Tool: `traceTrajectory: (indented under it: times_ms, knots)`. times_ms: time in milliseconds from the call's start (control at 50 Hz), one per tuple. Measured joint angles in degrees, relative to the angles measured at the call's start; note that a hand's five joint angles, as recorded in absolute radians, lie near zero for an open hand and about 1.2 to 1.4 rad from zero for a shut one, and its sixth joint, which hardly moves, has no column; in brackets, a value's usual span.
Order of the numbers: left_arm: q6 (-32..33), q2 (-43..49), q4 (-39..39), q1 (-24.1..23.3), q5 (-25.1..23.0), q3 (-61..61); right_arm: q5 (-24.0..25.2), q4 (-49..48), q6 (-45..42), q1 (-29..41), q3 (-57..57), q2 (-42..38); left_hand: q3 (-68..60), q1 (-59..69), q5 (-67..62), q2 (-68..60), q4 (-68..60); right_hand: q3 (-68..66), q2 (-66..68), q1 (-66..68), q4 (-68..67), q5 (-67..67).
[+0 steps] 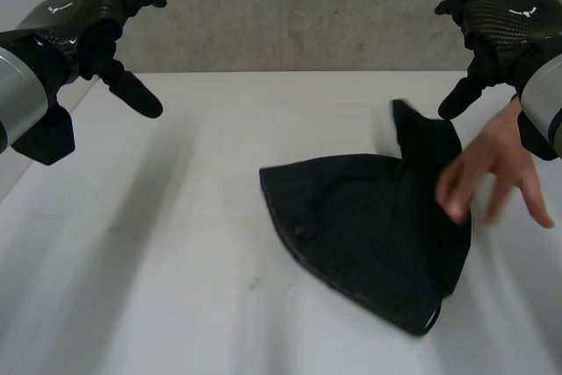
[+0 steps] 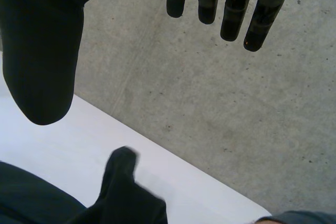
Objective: Fold the shorts.
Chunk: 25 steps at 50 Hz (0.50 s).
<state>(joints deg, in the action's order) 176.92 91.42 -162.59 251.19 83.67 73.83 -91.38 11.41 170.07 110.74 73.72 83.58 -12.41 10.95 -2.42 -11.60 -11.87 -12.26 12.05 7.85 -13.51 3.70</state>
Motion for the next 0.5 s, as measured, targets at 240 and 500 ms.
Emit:
traceTrajectory:
  times_ms: [240,500]
  knots:
    - [0.00,0.10,-0.11,-0.09,0.00,0.08,0.26,-0.07,-0.08,0.02,0.29,0.01,0.00,0.00,0.00,0.00,0.00,0.00,0.00,0.00,0.00,0.00]
    - [0.03,0.51,-1.18,-0.49,0.00,0.77,0.89,-0.08,-0.09,0.00,0.37,-0.08,0.00,0.00,0.00,0.00,0.00,0.00,0.00,0.00,0.00,0.00]
